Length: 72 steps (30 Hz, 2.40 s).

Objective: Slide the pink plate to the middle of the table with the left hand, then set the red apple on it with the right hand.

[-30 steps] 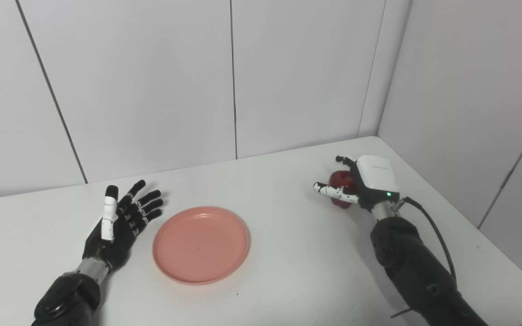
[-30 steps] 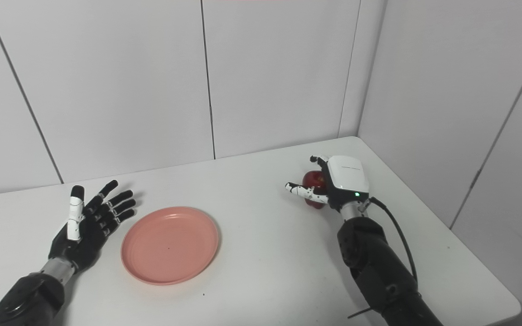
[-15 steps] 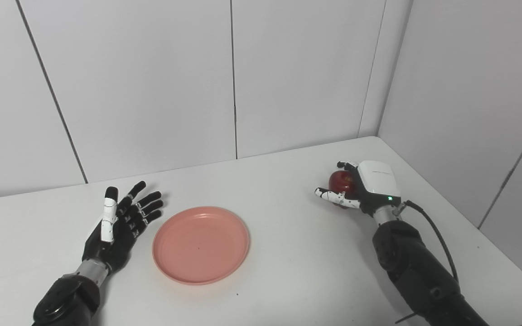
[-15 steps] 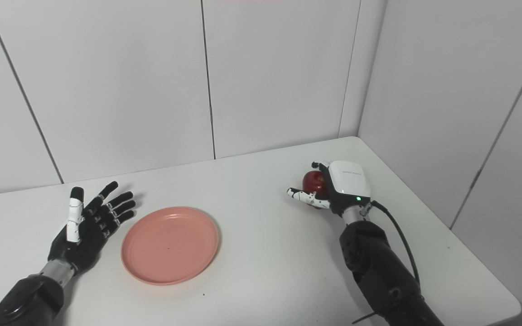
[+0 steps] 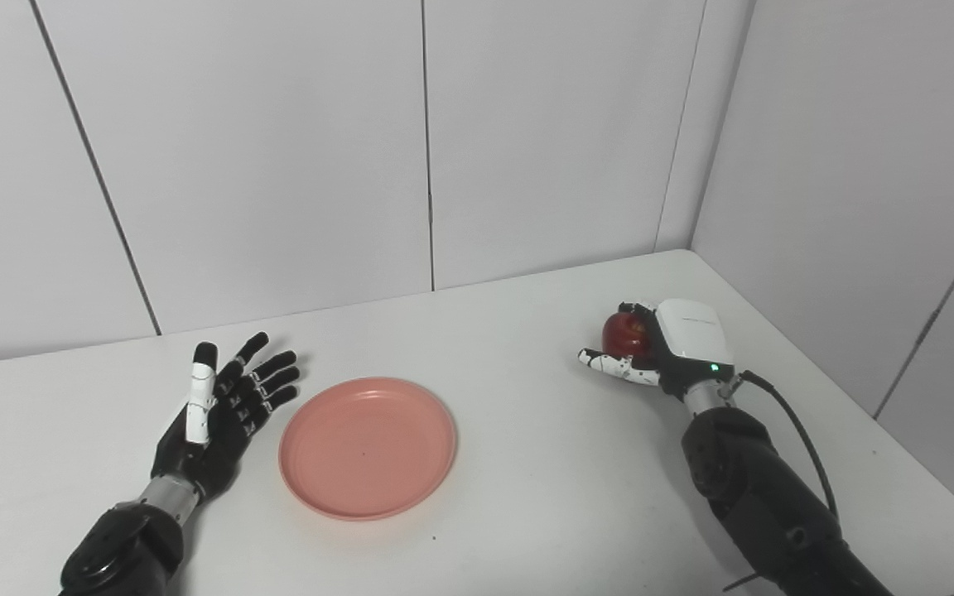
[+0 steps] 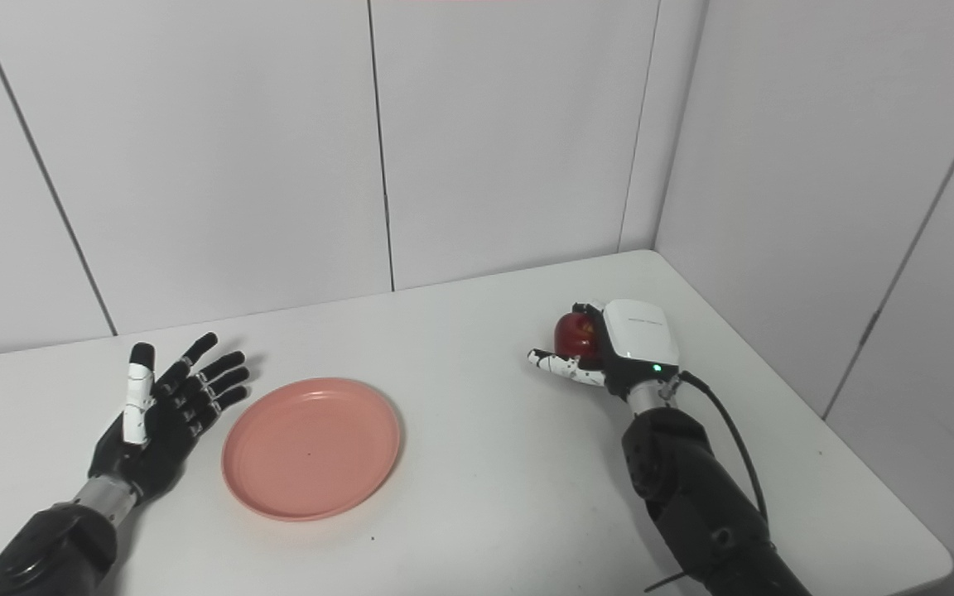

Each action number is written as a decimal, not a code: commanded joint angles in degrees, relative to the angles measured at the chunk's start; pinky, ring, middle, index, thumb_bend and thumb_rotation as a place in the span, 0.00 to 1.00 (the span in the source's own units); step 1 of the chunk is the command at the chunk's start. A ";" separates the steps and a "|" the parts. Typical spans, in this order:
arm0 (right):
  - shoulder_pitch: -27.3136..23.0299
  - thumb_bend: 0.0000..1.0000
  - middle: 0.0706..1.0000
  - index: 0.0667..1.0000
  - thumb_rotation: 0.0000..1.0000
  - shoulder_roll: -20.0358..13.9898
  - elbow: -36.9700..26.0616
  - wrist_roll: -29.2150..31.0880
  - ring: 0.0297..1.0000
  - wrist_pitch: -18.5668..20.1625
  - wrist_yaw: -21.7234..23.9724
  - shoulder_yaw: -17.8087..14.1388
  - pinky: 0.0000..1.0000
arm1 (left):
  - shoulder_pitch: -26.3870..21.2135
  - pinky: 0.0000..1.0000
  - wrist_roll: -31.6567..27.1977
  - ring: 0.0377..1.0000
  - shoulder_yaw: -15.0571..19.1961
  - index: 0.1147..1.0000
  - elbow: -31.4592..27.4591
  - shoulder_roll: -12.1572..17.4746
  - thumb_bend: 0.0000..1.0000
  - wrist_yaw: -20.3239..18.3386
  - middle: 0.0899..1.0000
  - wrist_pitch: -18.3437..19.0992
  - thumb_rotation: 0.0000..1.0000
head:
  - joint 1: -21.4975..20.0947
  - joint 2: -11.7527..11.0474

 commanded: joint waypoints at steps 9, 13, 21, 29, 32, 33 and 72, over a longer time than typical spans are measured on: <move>-3.33 0.61 0.31 0.52 0.43 -0.52 2.81 1.87 0.24 -4.63 -8.10 0.12 0.21 | 2.22 0.86 1.32 0.83 -0.97 0.92 2.51 -0.34 0.90 0.75 0.80 4.05 0.94 | 0.03 0.04; -3.57 0.54 0.25 0.47 0.24 -0.68 4.20 3.17 0.19 -8.43 -11.01 0.21 0.17 | 2.33 0.86 1.30 0.83 -1.04 0.91 2.12 -0.43 0.89 0.91 0.80 4.25 0.95 | 0.03 0.04; -3.94 0.51 0.22 0.45 0.15 -1.02 4.50 3.98 0.16 -10.27 -12.40 0.48 0.14 | 2.24 0.85 1.47 0.82 -1.34 0.91 2.41 -0.35 0.89 1.00 0.79 4.02 0.94 | 0.37 0.38; -4.16 0.51 0.24 0.45 0.16 -1.16 2.60 4.12 0.19 -9.93 -11.44 0.58 0.15 | 2.33 0.84 1.54 0.82 -1.44 0.91 2.13 -0.34 0.89 1.29 0.80 4.35 0.94 | 0.54 0.44; -4.44 0.51 0.26 0.45 0.16 -1.26 0.69 4.19 0.20 -9.37 -10.09 0.66 0.17 | 2.30 0.84 1.38 0.82 -1.38 0.91 2.10 -0.38 0.89 1.22 0.80 4.53 0.94 | 0.67 0.36; -4.48 0.51 0.26 0.45 0.16 -1.27 0.08 4.28 0.20 -9.24 -9.64 0.66 0.16 | 2.29 0.85 1.32 0.82 -1.37 0.91 2.12 -0.40 0.88 1.15 0.81 4.56 0.94 | 0.67 0.36; -10.27 0.50 0.23 0.46 0.17 6.55 -8.44 3.59 0.16 -9.73 -1.58 5.13 0.13 | 2.79 0.81 2.08 0.79 -2.31 0.88 2.34 -2.50 0.90 3.38 0.77 3.39 0.95 | 7.79 0.57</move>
